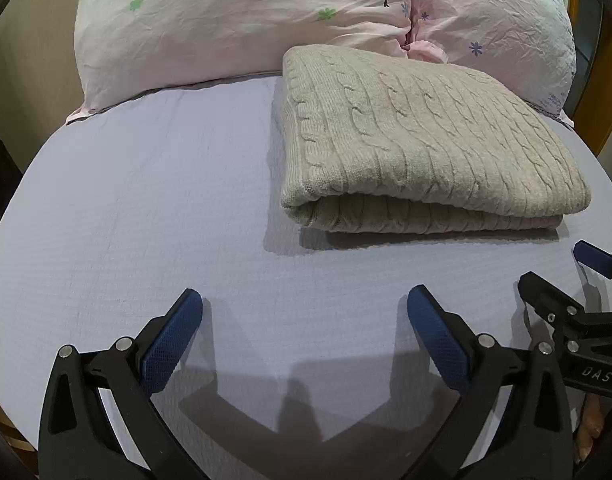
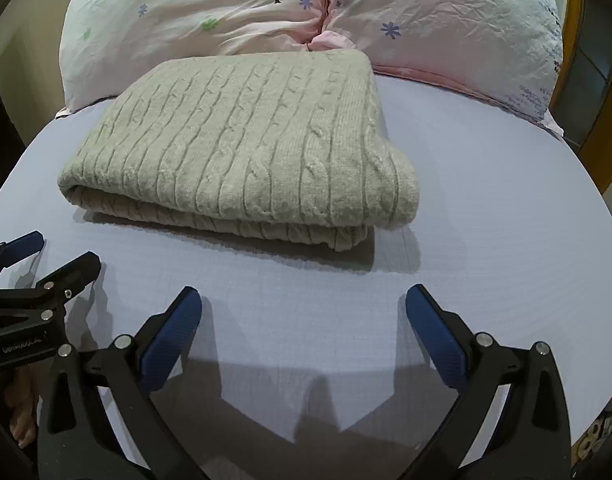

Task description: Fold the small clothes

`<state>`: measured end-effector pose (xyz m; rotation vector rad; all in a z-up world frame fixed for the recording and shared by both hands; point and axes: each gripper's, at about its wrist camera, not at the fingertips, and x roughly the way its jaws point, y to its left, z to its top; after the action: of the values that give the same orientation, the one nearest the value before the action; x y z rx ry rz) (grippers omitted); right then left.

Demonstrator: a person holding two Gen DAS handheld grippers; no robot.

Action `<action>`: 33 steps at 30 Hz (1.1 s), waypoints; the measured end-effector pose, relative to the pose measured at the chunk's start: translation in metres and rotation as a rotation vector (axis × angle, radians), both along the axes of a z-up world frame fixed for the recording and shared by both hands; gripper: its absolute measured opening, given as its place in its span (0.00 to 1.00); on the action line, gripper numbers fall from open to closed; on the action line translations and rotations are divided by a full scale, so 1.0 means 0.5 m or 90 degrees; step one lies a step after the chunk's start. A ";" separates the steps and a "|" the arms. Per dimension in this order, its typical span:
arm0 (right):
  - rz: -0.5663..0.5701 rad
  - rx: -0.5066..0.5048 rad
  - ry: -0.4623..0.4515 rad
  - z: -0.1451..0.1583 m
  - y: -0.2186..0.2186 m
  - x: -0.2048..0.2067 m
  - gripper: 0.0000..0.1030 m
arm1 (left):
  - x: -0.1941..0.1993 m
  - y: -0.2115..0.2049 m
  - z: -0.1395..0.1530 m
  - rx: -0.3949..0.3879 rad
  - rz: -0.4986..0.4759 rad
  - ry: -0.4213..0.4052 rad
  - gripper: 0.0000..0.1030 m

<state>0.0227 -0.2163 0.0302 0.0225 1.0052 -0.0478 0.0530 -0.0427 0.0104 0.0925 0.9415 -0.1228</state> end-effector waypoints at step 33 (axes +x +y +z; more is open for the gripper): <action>-0.001 -0.001 0.000 0.000 0.000 0.000 0.98 | 0.000 -0.001 -0.001 0.000 0.001 0.000 0.99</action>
<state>0.0227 -0.2161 0.0302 0.0216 1.0045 -0.0499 0.0530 -0.0433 0.0099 0.0920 0.9408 -0.1217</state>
